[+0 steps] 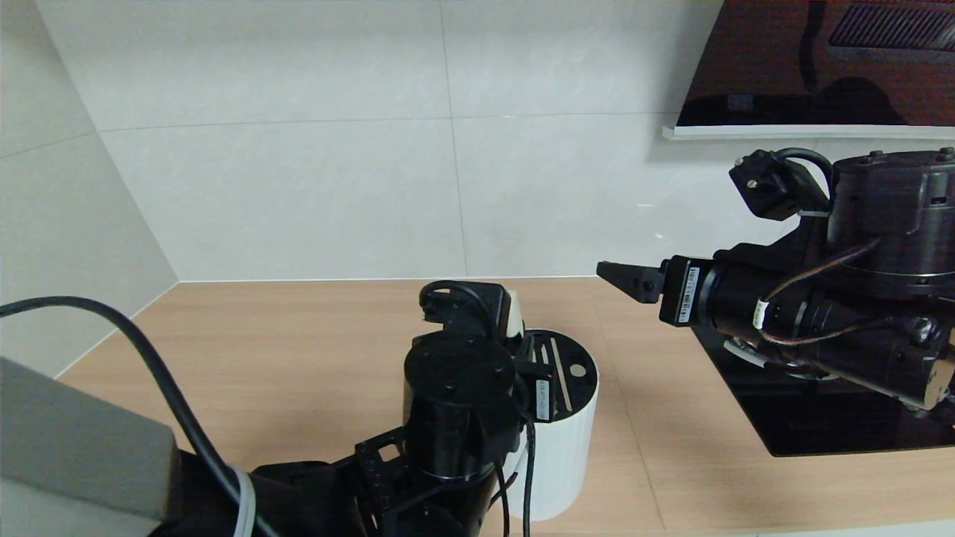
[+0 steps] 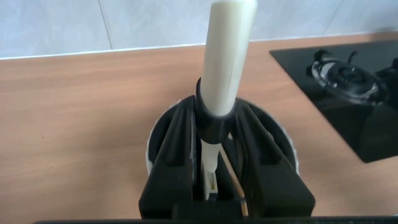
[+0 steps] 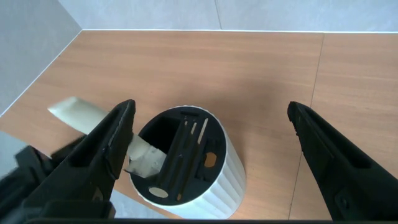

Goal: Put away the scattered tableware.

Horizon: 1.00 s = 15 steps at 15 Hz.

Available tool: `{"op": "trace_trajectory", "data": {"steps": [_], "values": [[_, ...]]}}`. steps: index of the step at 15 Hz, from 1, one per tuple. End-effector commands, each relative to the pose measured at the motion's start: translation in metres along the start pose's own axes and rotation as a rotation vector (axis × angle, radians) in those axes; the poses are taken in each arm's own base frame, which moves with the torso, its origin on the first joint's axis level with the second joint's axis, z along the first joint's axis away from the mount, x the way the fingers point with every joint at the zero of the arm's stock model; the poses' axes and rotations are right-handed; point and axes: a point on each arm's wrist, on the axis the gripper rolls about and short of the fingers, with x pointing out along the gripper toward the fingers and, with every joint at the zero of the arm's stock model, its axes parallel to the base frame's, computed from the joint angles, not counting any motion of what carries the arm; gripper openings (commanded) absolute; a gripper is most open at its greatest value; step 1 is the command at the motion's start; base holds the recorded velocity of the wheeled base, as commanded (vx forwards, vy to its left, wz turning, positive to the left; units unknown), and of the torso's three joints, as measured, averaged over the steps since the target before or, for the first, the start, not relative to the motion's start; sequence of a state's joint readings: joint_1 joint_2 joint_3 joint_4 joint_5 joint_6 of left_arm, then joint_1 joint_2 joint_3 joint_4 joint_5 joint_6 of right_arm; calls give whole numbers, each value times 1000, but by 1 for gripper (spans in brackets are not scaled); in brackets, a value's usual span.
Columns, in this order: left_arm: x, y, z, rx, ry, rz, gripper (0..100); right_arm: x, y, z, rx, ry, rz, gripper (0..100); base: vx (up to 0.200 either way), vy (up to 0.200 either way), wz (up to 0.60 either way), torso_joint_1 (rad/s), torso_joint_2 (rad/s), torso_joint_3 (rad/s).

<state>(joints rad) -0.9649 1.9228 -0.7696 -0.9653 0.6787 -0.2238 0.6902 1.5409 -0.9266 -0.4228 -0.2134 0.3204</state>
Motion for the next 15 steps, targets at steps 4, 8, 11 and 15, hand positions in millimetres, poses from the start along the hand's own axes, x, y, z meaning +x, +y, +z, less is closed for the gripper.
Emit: {"op": "trace_trajectory", "data": {"steps": [4, 8, 11, 15], "values": [[1, -1, 0, -2, -1, 1, 0, 0, 0, 0, 0, 0, 0, 100, 0, 0, 0, 0, 0, 0], [1, 1, -7, 13, 18, 5, 0, 0, 0, 0, 0, -1, 1, 100, 0, 0, 0, 0, 0, 0], [1, 1, -5, 10, 12, 5, 0, 0, 0, 0, 0, 0, 0, 100, 0, 0, 0, 0, 0, 0], [0, 2, -3, 5, 8, 4, 0, 0, 0, 0, 0, 0, 0, 100, 0, 0, 0, 0, 0, 0]]}}
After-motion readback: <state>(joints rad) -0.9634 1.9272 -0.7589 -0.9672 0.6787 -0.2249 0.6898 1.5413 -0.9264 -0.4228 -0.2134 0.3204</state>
